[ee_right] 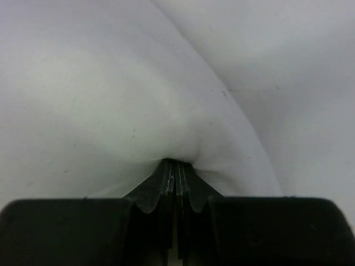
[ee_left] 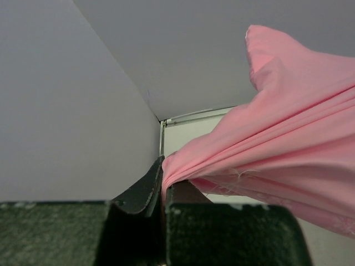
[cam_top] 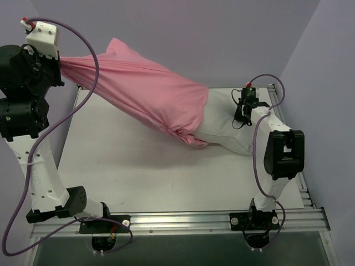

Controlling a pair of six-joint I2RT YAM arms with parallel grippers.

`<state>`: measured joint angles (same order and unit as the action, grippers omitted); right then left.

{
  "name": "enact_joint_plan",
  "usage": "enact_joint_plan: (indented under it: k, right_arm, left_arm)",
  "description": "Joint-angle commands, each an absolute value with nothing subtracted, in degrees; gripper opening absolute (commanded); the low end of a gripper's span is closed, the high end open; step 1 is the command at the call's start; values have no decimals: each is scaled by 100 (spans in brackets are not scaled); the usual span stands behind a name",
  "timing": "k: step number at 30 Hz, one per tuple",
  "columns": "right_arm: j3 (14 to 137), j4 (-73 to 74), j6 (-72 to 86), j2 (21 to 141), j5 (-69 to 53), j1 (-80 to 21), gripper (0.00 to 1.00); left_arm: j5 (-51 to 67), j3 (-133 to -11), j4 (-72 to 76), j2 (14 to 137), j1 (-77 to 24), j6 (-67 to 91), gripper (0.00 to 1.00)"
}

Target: Remove the pillowcase from the pillow

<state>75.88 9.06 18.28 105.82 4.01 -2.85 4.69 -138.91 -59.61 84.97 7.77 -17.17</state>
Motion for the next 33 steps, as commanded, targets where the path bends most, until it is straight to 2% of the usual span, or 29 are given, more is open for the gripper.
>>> enact_joint_plan:
  k: [1, 4, 6, 11, 15, 17, 22, 23, 25, 26, 28, 29, 31, 32, 33]
  right_arm:
    - [6926, 2777, 1125, 11557, 2435, 396, 0]
    - [6943, 2777, 1099, 11601, 2356, 369, 0]
    - [6935, 2760, 1081, 11593, 2216, 343, 0]
    - [6821, 2575, 1072, 11286, 1355, 63, 0]
    - [6820, 2566, 1125, 10917, 1152, -157, 0]
    - [6882, 2628, 1142, 10688, 1021, -254, 0]
    - [7057, 2540, 1248, 9838, 669, -702, 0]
    - [7092, 2514, 1231, 9704, 607, -781, 12]
    - [7163, 2435, 1248, 9274, 344, -896, 30]
    - [7172, 2400, 1265, 9125, 247, -896, 45]
    - [7207, 2382, 1310, 8685, 98, -896, 57]
    - [7233, 2391, 1292, 8562, 62, -896, 68]
    - [7233, 2391, 1248, 8220, -471, -896, 74]
    - [7146, 2347, 1205, 8122, -736, -923, 83]
    - [7050, 2268, 1161, 8008, -1043, -940, 99]
  left_arm:
    - [-1072, -13527, -3463, 7998, 1169, -1960, 2]
    - [-871, -13588, -3550, 8033, 1344, -1864, 2]
    - [-293, -13509, -3664, 7955, 1354, -1741, 2]
    - [1070, -11210, -3402, 7190, 1354, -1117, 2]
    - [2108, -9311, -3025, 6733, 1310, -1107, 2]
    - [2294, -8644, -2997, 6636, 1301, -1125, 2]
    - [2110, -8104, -2848, 6600, 1310, -1239, 2]
    - [2101, -8095, -2848, 6609, 1318, -1248, 2]
    - [2101, -8112, -2839, 6635, 1336, -1257, 2]
    - [2057, -8121, -2830, 6644, 1353, -1257, 2]
    - [2022, -8165, -2821, 6662, 1362, -1257, 2]
    - [2004, -8165, -2813, 6662, 1362, -1257, 2]
    - [1995, -8156, -2821, 6662, 1380, -1283, 2]
    - [1986, -8148, -2821, 6662, 1380, -1292, 2]
    - [1960, -8130, -2804, 6653, 1380, -1301, 2]
